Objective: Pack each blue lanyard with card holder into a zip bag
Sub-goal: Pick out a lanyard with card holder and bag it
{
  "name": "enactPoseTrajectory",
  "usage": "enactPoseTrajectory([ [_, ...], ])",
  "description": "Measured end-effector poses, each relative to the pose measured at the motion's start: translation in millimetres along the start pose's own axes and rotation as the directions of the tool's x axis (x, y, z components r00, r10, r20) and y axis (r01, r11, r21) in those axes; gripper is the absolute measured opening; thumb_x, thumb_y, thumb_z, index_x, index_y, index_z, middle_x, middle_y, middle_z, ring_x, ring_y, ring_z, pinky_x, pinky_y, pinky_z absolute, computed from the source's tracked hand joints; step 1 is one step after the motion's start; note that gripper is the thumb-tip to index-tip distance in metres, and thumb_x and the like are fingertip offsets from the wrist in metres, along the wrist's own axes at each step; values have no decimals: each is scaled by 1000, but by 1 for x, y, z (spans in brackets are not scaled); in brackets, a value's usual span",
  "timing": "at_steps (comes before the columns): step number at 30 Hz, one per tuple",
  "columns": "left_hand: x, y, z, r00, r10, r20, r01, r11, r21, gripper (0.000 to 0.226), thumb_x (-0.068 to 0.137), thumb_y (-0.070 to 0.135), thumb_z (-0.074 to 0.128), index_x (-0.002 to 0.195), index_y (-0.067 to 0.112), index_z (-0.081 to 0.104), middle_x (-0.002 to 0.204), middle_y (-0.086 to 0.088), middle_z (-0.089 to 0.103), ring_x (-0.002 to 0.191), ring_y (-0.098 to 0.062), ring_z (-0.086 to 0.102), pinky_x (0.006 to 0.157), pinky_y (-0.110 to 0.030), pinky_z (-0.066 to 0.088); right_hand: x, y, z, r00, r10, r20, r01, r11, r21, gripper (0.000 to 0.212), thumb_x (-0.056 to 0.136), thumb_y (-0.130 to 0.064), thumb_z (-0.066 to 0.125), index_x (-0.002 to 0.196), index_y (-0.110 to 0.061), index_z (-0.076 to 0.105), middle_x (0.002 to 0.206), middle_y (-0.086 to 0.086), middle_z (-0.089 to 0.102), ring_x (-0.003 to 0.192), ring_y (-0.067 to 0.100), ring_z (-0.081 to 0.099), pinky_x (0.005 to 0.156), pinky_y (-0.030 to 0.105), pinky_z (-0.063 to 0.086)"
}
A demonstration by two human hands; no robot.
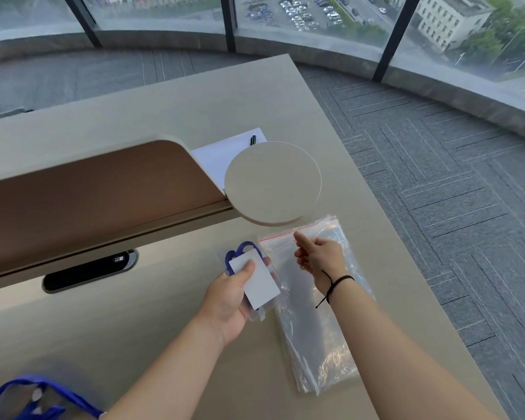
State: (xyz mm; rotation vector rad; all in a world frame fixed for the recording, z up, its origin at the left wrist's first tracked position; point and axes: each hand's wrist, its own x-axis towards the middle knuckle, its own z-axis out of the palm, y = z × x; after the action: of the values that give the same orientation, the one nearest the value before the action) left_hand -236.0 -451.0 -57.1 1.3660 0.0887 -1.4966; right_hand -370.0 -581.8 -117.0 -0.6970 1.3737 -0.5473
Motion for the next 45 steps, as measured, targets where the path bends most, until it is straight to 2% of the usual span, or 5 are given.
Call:
enactPoseTrajectory([
  [14, 24, 8, 25, 997, -51, 60, 25, 930, 368, 20, 98, 20, 59, 114, 10, 67, 103, -12, 75, 97, -30, 70, 88, -45, 54, -17, 2, -5, 956, -167, 242, 223, 947, -230, 32, 95, -20, 63, 69, -2, 63, 56, 10, 65, 51, 24, 61, 47, 28, 49],
  [28, 20, 5, 16, 991, -132, -21, 133, 965, 226, 23, 99, 25, 56, 115, 14, 67, 106, -12, 76, 92, -24, 73, 65, -33, 56, -30, 1, -21, 957, -137, 257, 213, 931, -296, 16, 94, -9, 61, 82, 0, 66, 80, 14, 72, 69, 20, 65, 73, 33, 58],
  [32, 8, 9, 10, 983, -171, -70, 181, 968, 176, 18, 97, 20, 59, 112, 14, 67, 102, -11, 76, 88, -24, 74, 55, -31, 57, -41, -1, -27, 969, -158, 191, 218, 910, -352, 14, 85, 0, 59, 78, 11, 64, 72, 12, 70, 65, 20, 64, 67, 29, 57],
  [37, -15, 15, -8, 982, -147, -116, 165, 972, 166, 30, 95, 18, 61, 125, 12, 62, 122, -17, 69, 108, -34, 66, 83, -45, 54, -68, -6, -27, 958, -189, 213, 265, 867, -421, 16, 81, 0, 62, 69, 10, 64, 68, 11, 74, 65, 20, 70, 67, 32, 61],
  [45, -75, 27, -45, 983, -97, -157, 98, 995, -1, 18, 99, 11, 56, 116, 15, 60, 101, -11, 69, 87, -27, 67, 63, -40, 60, -136, -11, -4, 941, -233, 244, 325, 825, -463, 17, 79, 3, 61, 66, 15, 59, 64, 18, 71, 57, 27, 69, 59, 35, 60],
])
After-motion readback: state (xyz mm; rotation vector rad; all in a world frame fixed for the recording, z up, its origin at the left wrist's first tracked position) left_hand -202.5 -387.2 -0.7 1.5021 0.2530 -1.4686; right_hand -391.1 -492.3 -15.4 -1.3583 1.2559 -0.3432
